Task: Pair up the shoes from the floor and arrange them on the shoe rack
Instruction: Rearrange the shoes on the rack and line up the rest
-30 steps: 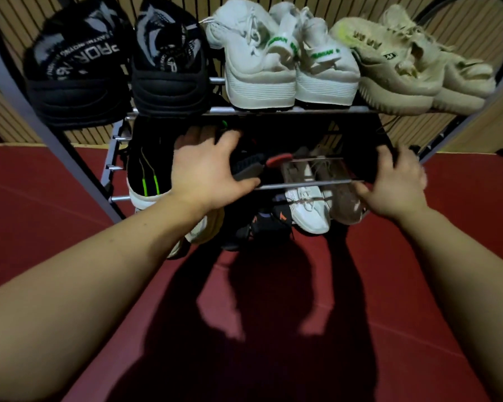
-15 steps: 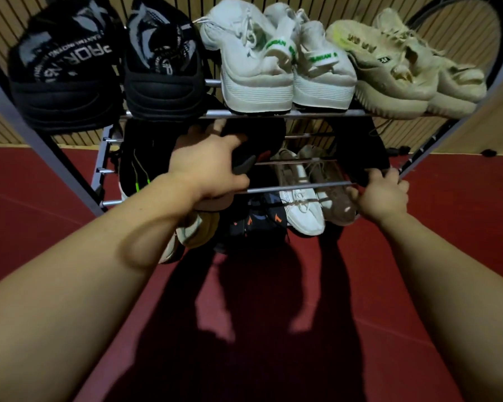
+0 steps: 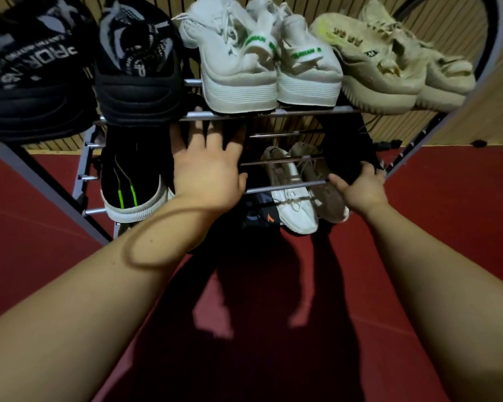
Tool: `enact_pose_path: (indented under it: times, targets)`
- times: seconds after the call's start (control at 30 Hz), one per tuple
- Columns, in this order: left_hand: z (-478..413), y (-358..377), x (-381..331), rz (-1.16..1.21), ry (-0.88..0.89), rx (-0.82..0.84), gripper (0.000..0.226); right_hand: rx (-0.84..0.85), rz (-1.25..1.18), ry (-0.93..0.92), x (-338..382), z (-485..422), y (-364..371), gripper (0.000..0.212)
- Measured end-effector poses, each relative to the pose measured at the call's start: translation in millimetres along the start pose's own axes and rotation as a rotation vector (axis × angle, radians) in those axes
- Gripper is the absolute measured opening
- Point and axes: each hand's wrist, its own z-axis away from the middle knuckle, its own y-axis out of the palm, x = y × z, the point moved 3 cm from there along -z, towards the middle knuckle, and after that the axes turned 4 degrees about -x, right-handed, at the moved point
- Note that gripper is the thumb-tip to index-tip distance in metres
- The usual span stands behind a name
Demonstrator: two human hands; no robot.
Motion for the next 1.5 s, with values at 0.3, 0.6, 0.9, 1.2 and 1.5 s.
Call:
enact_pose_path:
  times: [0.3, 0.6, 0.9, 1.2, 1.5]
  targets:
    - [-2.8, 0.7, -18.3, -0.034, 0.150, -0.046, 0.043, 0.012, 0.135, -0.006, -5.8, 37.5, -7.9, 0.066]
    - [5.4, 7.4, -38.8, -0.072, 0.352, -0.195, 0.029, 0.120, 0.072, 0.091, 4.9, 18.4, -11.7, 0.105]
    - [32.0, 24.9, -41.7, -0.091, 0.477, -0.177, 0.046, 0.076, -0.077, 0.012, -11.5, 20.2, -11.0, 0.096]
    - [9.0, 12.4, -92.5, -0.016, 0.531, 0.076, 0.098, 0.232, -0.066, -0.314, -81.1, 70.7, -90.0, 0.109]
    - [-3.2, 1.9, -100.2, 0.251, 1.038, 0.231, 0.110, 0.312, 0.087, -0.699, -93.6, 127.5, -134.4, 0.095]
